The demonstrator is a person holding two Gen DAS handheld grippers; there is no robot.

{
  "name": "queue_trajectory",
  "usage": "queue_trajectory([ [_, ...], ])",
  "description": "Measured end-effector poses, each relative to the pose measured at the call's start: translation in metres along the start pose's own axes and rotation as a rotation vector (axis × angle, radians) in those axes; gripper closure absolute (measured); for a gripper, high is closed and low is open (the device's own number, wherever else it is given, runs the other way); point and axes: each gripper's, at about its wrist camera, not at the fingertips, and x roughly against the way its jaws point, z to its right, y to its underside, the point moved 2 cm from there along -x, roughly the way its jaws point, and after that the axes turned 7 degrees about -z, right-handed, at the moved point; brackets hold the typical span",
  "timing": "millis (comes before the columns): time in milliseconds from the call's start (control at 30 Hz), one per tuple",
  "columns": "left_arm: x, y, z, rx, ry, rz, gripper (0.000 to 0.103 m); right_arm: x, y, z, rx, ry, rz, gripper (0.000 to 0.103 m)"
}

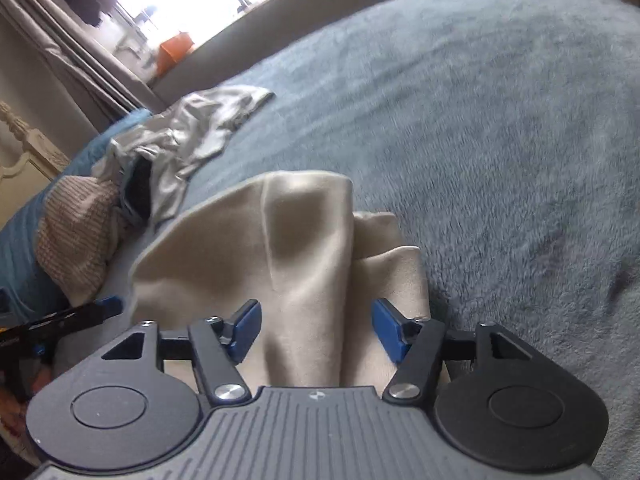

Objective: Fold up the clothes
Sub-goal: 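Pinch the hoodie fabric with the right gripper while the left gripper releases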

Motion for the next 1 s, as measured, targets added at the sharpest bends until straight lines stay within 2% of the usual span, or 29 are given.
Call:
queue_trajectory([
  [33,-0.002,0.007,-0.001,0.013,-0.013,-0.009,0.061,-0.004,0.000,0.000,-0.016,0.002,-0.009,0.045],
  [100,-0.011,0.017,0.000,0.036,-0.039,-0.013,0.061,-0.001,0.003,-0.004,-0.029,-0.019,-0.002,0.073],
  [133,-0.014,0.020,0.000,0.045,-0.052,0.001,0.061,0.008,0.005,-0.007,-0.025,-0.019,0.021,0.092],
  [233,-0.016,0.022,0.006,0.054,-0.059,0.028,0.057,0.033,0.013,-0.019,-0.011,-0.017,0.089,0.093],
  [367,-0.010,0.021,0.004,0.076,-0.007,0.029,0.057,0.067,0.024,-0.033,0.005,-0.010,0.173,0.094],
  [467,-0.012,0.023,0.005,0.073,0.004,0.016,0.057,0.063,0.037,-0.022,-0.017,0.063,0.138,0.094],
  [533,-0.015,0.024,0.011,0.042,-0.018,0.014,0.057,0.049,0.043,-0.007,-0.069,0.090,0.102,0.094],
  [600,-0.014,0.025,0.017,0.005,-0.044,0.021,0.057,0.044,0.047,-0.001,-0.108,0.085,0.108,0.094],
  [733,0.009,0.018,0.034,-0.091,-0.089,0.141,0.057,0.050,0.049,-0.010,-0.073,0.105,0.138,0.094],
  [800,0.011,0.010,0.051,-0.181,-0.063,0.170,0.057,0.057,0.051,-0.013,-0.056,0.115,0.152,0.094],
  [900,-0.015,0.002,0.074,-0.321,-0.062,0.115,0.057,0.062,0.054,-0.019,-0.019,0.136,0.172,0.094],
  [1000,-0.055,0.002,0.072,-0.322,-0.122,0.039,0.058,0.054,0.057,-0.016,0.000,0.155,0.161,0.094],
])
